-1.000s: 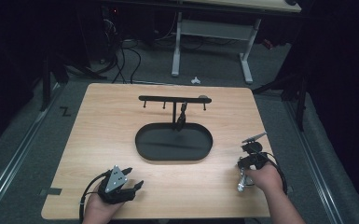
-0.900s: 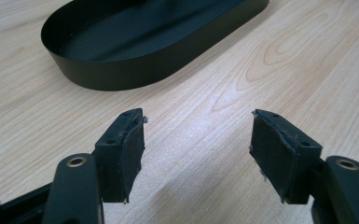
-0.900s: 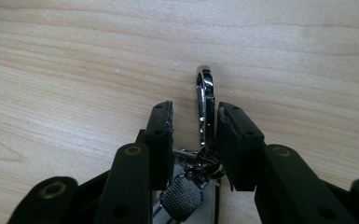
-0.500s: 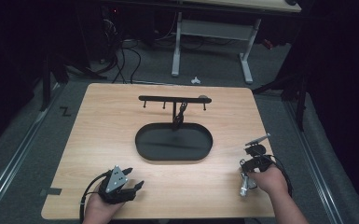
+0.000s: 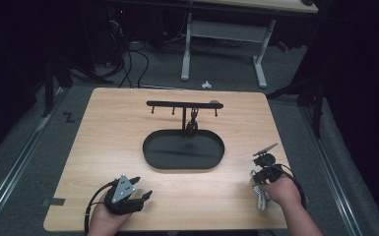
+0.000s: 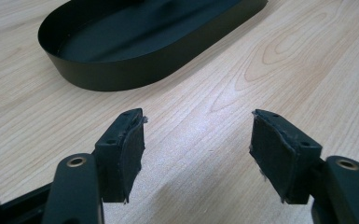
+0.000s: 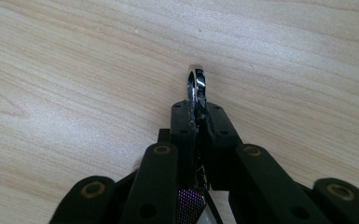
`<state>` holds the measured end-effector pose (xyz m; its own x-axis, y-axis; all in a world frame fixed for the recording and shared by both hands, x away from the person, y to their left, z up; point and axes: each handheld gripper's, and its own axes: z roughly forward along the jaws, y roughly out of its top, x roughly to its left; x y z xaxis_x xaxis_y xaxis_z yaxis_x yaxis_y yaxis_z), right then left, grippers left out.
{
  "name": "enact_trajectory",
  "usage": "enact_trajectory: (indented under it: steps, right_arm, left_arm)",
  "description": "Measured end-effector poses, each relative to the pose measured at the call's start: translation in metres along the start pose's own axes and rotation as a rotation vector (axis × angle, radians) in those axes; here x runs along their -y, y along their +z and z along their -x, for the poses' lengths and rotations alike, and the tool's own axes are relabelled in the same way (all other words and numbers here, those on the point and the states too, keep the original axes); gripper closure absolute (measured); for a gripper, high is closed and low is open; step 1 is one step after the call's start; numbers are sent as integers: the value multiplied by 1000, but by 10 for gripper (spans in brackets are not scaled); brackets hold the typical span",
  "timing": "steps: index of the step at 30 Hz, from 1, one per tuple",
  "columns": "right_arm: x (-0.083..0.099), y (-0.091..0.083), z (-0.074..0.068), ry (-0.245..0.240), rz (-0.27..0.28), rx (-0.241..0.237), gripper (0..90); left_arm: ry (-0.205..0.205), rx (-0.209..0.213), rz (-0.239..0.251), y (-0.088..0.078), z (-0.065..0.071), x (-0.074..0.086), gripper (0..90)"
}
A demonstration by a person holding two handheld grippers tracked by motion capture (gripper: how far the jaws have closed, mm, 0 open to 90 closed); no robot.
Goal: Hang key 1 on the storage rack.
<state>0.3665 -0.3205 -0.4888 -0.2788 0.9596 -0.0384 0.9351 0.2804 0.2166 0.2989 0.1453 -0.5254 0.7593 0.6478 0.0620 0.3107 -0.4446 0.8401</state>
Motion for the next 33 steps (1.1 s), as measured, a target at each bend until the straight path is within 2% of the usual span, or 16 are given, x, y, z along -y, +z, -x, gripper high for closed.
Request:
enact_trajectory:
  steps: [3, 9, 11, 23, 33]
  right_arm:
    - [-1, -1, -1, -4, -18, 5, 843]
    - [-3, 0, -2, -23, -9, 5, 844]
    - [-5, -5, -4, -23, -11, 4, 845]
    - [-19, -68, -12, -80, 63, -3, 866]
    - [-26, -97, -17, -98, 105, 2, 866]
  left_arm:
    - [-2, 0, 2, 0, -1, 0, 353]
    - [-6, -3, 11, -1, -1, 0, 353]
    - [-9, 0, 12, -2, -1, 0, 353]
    - [-8, -1, 13, -1, 0, -1, 354]
    - [-10, -2, 16, -1, 0, -1, 354]
